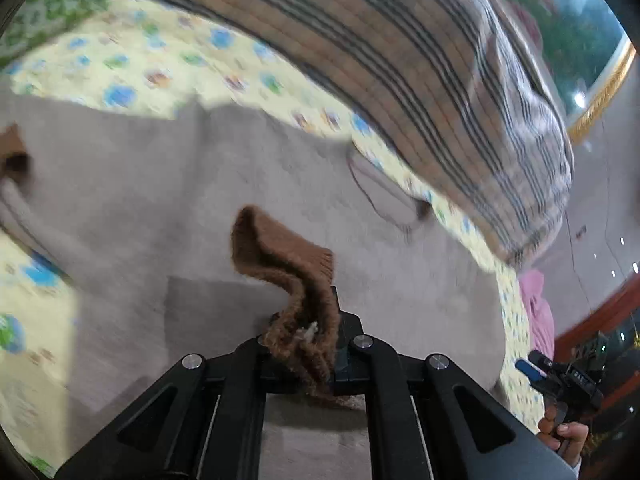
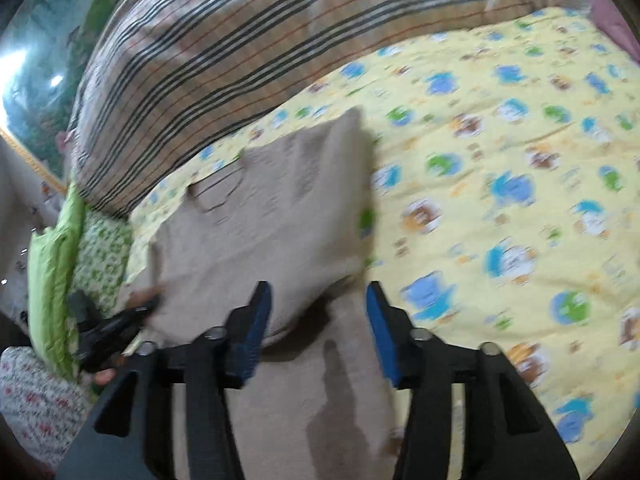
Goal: Fold small clothes
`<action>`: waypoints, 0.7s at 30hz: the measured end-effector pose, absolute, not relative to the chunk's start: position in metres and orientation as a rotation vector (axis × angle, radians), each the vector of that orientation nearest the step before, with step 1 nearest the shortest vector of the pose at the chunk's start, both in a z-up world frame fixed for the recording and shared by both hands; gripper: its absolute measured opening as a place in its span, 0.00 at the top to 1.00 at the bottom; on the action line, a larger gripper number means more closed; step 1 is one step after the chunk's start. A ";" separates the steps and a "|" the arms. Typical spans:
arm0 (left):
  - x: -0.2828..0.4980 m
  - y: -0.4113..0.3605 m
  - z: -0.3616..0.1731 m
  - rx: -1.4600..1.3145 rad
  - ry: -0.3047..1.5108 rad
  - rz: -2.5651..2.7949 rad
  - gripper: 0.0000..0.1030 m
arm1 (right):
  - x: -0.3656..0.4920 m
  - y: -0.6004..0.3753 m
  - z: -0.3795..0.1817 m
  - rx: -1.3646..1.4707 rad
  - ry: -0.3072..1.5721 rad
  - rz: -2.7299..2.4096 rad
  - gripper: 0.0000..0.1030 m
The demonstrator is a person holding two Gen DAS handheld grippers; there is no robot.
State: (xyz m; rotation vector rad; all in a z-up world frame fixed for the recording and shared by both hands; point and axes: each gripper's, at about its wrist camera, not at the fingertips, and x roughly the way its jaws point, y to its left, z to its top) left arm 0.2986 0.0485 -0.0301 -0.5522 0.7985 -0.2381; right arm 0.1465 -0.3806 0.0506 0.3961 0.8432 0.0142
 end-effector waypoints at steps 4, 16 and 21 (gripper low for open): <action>0.304 0.068 -0.049 -0.557 0.863 -0.190 0.94 | 0.165 -0.395 0.049 0.389 0.836 -0.037 0.36; 0.288 0.089 -0.048 -0.612 0.795 -0.111 0.94 | 0.253 -0.352 0.014 0.258 0.979 0.052 0.33; 0.284 0.065 -0.038 -0.594 0.800 -0.215 0.94 | 0.255 -0.374 0.017 0.268 0.985 0.005 0.92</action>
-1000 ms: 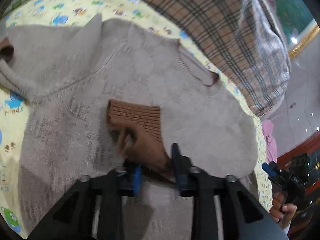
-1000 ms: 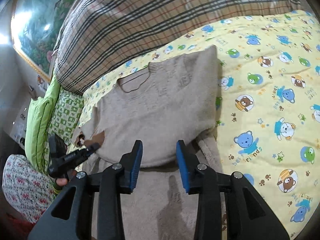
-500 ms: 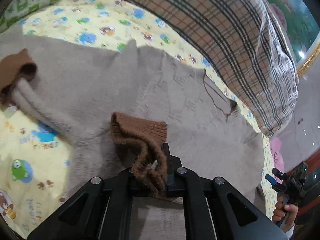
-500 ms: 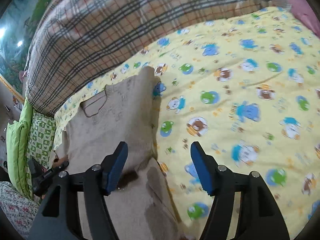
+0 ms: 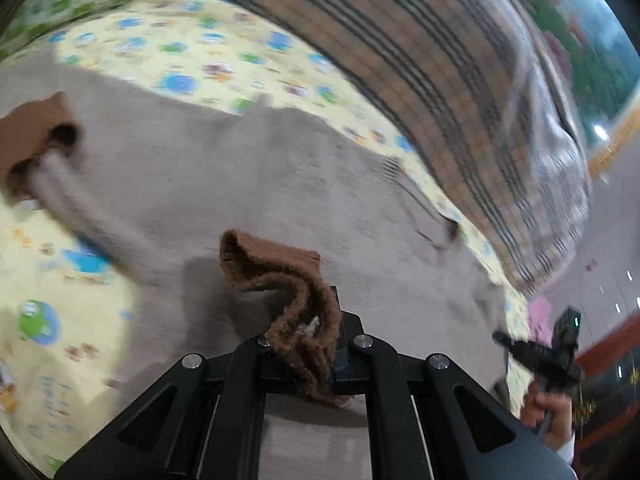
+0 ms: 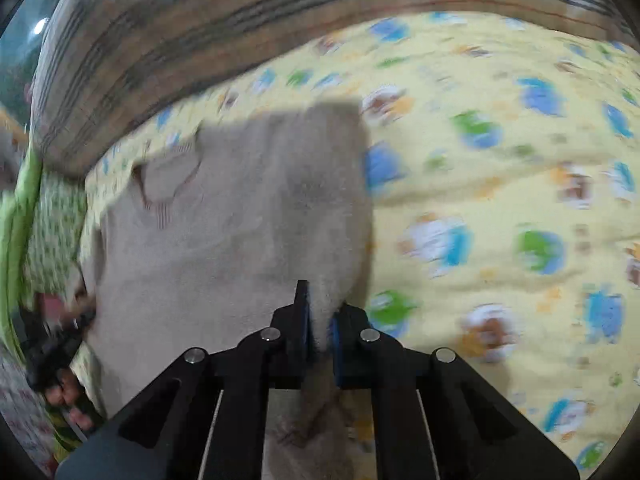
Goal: Fold small clothes
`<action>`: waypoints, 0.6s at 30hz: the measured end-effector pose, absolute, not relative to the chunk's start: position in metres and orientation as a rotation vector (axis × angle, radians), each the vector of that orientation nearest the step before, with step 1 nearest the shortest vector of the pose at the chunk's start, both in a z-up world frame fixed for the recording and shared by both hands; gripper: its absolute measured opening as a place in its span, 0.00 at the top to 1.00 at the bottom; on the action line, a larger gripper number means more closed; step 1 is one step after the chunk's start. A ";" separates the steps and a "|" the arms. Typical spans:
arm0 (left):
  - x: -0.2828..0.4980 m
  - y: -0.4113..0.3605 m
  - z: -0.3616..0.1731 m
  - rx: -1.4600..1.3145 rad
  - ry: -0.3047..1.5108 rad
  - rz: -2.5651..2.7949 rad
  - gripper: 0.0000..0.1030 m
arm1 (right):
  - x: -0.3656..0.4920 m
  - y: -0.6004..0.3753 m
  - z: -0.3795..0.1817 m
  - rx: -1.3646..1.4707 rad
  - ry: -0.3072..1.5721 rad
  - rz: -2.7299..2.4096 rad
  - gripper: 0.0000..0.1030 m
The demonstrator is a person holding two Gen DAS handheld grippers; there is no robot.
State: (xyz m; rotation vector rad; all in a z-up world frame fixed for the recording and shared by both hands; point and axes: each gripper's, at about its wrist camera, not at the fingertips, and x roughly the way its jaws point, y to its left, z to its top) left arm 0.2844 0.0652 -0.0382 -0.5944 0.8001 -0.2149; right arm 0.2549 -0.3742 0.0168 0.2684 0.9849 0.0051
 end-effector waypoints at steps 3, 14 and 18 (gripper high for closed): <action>0.286 0.038 -0.037 -0.495 0.823 -0.250 0.94 | 0.245 -0.401 0.037 0.262 0.934 -0.084 1.00; 0.283 0.043 -0.049 -0.485 0.871 -0.237 0.90 | 0.229 -0.389 0.047 0.259 0.876 -0.034 0.09; 0.285 0.035 -0.056 -0.465 0.903 -0.256 0.94 | 0.253 -0.368 0.018 0.215 1.018 -0.043 0.72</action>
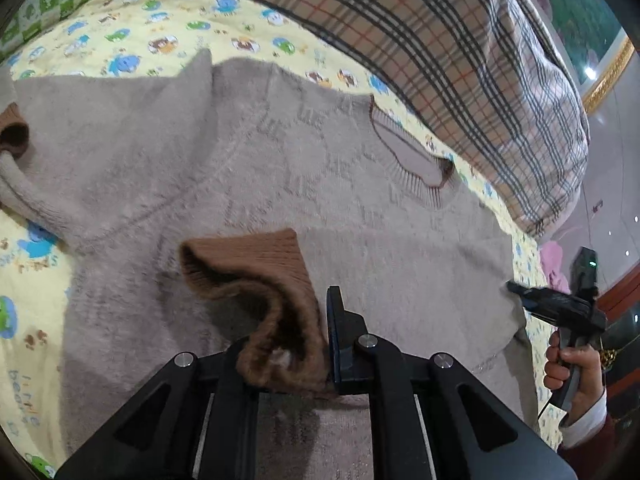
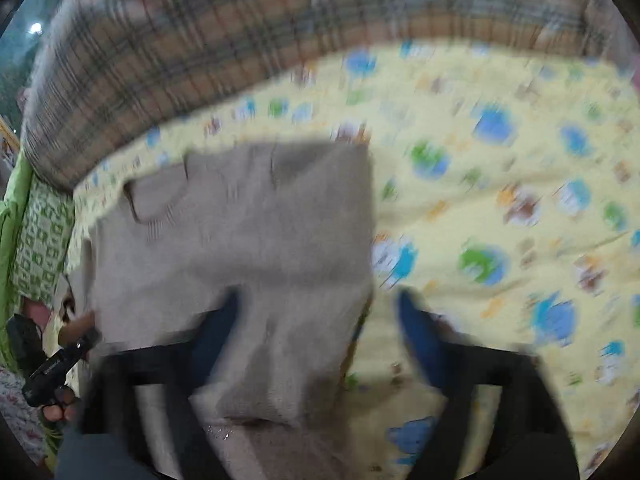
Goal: Fold small clothes
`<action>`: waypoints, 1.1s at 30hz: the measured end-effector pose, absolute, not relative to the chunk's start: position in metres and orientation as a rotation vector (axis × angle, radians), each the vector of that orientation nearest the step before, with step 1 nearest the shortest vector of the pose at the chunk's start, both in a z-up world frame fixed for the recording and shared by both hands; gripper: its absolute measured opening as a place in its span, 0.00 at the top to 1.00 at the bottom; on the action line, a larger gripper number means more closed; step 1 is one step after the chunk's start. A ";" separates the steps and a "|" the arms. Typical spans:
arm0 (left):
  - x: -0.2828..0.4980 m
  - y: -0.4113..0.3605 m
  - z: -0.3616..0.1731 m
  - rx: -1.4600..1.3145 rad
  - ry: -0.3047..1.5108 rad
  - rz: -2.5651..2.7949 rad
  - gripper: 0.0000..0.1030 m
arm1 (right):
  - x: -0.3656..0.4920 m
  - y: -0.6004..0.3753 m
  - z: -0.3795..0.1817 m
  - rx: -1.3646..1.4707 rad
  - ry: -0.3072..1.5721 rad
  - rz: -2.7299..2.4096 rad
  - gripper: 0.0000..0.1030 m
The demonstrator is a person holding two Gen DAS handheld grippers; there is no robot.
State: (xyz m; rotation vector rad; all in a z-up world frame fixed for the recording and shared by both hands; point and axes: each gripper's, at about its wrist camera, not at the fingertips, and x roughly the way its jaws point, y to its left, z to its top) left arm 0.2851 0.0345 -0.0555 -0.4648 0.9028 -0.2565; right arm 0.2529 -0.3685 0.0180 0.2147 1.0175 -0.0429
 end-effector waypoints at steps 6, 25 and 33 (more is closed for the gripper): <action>0.285 0.028 -0.037 -0.401 0.839 -0.245 0.93 | 0.250 -0.373 0.023 0.161 1.002 -0.055 0.93; 0.211 0.145 -0.012 -0.396 0.787 0.073 0.28 | 0.159 -0.333 0.046 0.249 0.978 0.094 0.46; 0.247 0.199 -0.004 -0.274 0.791 0.256 0.23 | 0.095 -0.312 0.052 0.462 1.064 0.269 0.38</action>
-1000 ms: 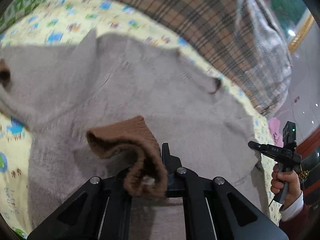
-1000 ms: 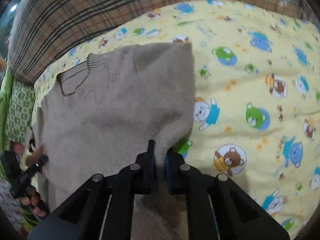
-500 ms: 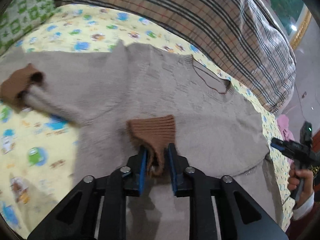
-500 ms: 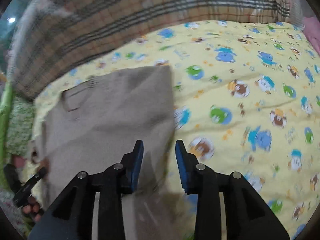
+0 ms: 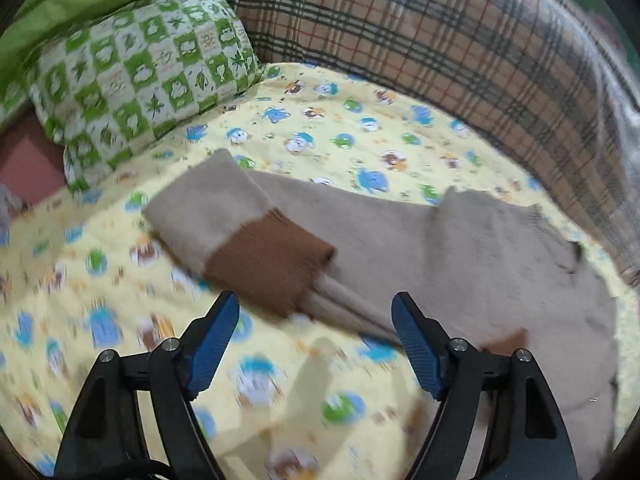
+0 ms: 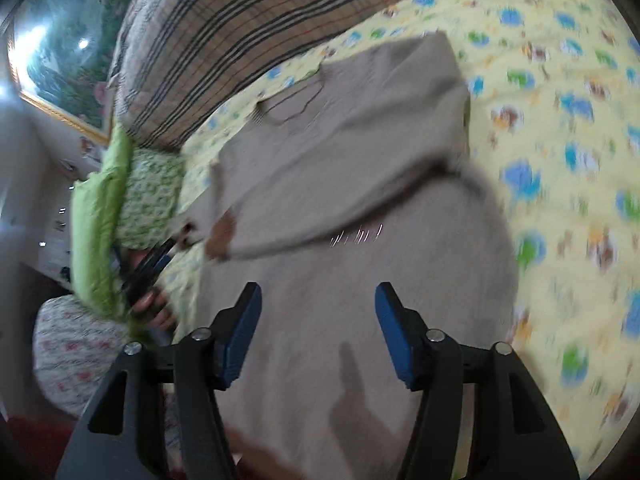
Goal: Fold small clothes
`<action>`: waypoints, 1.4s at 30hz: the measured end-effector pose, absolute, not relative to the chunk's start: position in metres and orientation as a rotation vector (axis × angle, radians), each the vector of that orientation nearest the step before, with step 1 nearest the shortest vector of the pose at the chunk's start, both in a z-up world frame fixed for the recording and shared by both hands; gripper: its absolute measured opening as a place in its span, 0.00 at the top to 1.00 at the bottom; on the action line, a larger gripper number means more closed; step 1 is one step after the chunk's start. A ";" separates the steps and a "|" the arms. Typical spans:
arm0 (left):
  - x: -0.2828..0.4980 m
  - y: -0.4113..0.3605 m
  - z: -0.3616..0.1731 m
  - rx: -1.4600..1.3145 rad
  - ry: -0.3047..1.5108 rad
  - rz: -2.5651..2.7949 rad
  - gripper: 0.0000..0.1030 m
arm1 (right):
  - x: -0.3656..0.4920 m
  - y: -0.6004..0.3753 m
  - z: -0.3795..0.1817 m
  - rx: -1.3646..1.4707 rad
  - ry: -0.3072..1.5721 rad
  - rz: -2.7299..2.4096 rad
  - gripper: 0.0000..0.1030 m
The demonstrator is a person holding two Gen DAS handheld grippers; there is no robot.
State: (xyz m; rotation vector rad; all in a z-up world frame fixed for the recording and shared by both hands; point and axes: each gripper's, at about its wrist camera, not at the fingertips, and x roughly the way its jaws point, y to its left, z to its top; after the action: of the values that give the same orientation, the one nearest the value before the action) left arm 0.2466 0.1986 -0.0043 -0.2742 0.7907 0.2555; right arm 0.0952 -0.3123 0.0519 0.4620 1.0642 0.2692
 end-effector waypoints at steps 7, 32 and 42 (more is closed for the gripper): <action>0.285 0.219 -0.044 -0.214 0.898 0.348 0.49 | 0.023 -0.321 0.045 0.507 1.164 0.208 0.36; 0.242 -0.037 0.041 -0.386 0.747 -0.466 0.95 | 0.079 -0.260 0.035 0.389 1.060 0.277 0.35; 0.279 -0.107 -0.029 -0.386 0.898 -0.507 0.93 | 0.095 -0.313 0.032 0.431 0.992 0.097 0.35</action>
State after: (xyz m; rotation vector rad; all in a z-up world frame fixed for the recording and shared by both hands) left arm 0.2790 -0.1066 -0.0286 -0.3857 0.8979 -0.5070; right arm 0.0954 -0.3126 0.0319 0.4314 0.9917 0.0971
